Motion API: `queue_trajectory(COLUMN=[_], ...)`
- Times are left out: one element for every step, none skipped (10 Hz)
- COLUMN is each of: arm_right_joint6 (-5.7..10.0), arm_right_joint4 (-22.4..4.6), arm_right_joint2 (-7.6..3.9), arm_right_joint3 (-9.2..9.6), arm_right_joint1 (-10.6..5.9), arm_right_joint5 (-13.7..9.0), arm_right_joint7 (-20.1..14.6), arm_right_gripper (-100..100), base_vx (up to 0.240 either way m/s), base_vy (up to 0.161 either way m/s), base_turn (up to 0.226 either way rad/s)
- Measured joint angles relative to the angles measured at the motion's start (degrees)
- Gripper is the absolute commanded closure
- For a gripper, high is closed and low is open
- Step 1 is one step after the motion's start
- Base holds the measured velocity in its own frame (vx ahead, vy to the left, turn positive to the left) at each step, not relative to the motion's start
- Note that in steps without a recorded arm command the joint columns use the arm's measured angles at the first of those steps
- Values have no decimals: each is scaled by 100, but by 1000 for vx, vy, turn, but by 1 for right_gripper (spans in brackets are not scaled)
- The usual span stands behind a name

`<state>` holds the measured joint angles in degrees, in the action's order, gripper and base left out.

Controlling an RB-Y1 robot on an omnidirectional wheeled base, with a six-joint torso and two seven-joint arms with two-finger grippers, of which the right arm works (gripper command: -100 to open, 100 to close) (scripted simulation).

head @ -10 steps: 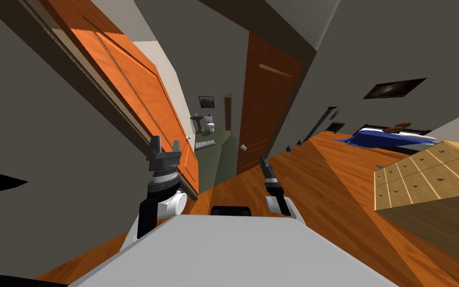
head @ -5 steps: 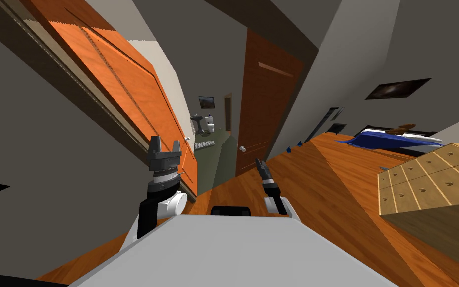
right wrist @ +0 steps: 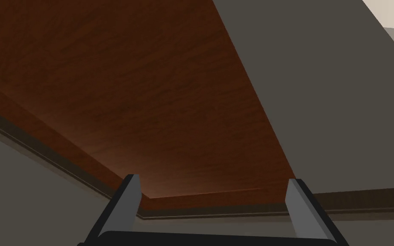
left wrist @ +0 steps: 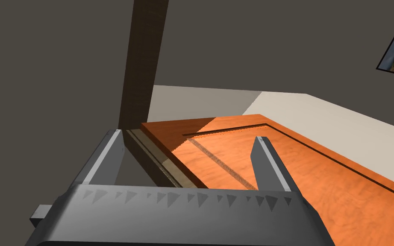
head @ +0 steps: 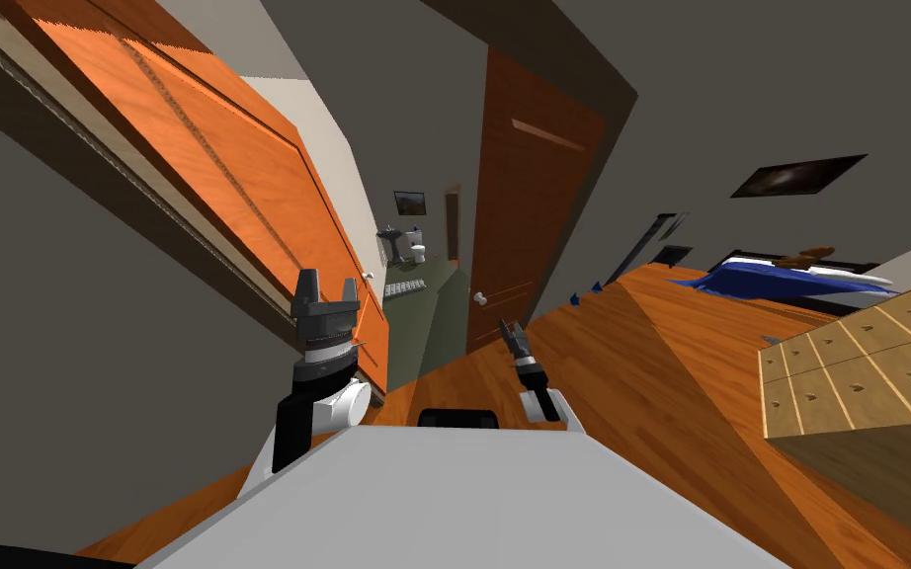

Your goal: Push the door open

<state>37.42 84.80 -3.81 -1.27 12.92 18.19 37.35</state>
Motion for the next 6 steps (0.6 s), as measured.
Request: queue_trajectory(arm_right_joint6=[34,90,133,186,222,265], arm_right_joint4=[-128,-269,-389,-582,-738,-894], arm_right_joint2=[-32,-43,-53,-44,-43,-55], arm_right_joint3=[18,31,28,27,43,55], arm_right_joint1=[-27,-66,-109,-187,-245,-297], arm_right_joint5=[66,133,161,205,268,332], arm_right_joint7=[124,251,326,421,541,664], arm_right_gripper=[-100,-100,-100,-100,-100,-100], base_vx=[101,67,58,74,84,94], base_vy=[-87,-55,-50,-60,-58,-67], base_turn=[14,9,5,12,21,16])
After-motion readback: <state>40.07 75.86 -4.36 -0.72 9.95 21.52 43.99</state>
